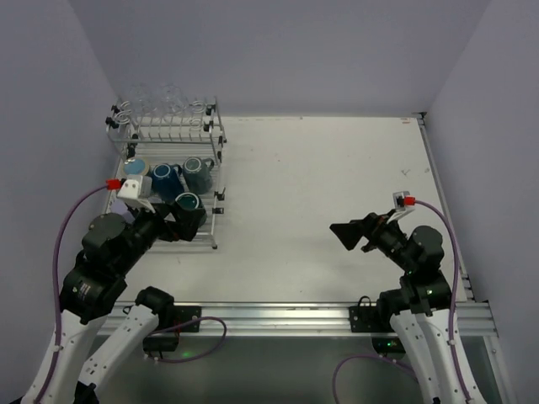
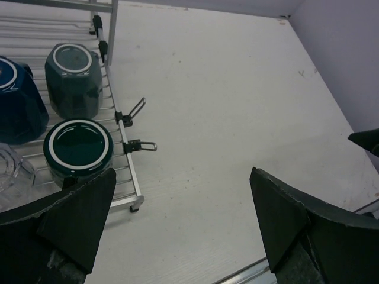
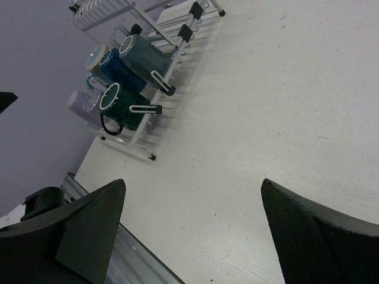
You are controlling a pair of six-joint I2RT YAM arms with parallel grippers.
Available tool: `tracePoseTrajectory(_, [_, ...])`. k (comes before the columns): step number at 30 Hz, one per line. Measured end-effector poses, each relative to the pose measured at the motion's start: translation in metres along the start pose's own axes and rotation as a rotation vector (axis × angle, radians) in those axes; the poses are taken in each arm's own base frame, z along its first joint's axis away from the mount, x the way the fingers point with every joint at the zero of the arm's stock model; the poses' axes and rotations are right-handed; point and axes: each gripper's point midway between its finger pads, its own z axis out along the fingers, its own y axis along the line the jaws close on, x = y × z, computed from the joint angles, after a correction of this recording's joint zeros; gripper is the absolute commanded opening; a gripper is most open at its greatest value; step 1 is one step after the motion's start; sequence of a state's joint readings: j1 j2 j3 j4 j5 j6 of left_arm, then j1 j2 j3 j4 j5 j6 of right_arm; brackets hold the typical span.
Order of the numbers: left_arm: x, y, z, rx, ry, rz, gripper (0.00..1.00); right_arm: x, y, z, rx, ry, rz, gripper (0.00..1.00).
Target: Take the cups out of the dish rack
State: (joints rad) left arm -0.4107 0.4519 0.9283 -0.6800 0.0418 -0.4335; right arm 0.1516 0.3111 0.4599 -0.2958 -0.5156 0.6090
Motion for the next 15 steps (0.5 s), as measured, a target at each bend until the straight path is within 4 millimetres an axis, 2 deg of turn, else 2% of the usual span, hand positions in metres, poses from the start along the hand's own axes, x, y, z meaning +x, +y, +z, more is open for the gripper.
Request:
tracePoseTrajectory(7, [0.017,0.032,0.021,-0.174,0.095,0.001,1.0,0.016,-0.014,0.004,0.026,0.034,0.025,0.99])
tracePoseTrajectory(12, [0.037,0.065,0.041,-0.349,0.207,0.036,1.0,0.018,-0.016,0.007,0.029,0.048,0.033,0.99])
tracePoseTrajectory(15, [0.049,0.078,0.052,-0.418,0.266,0.051,1.0,0.018,-0.016,0.009,0.026,0.053,0.034,0.99])
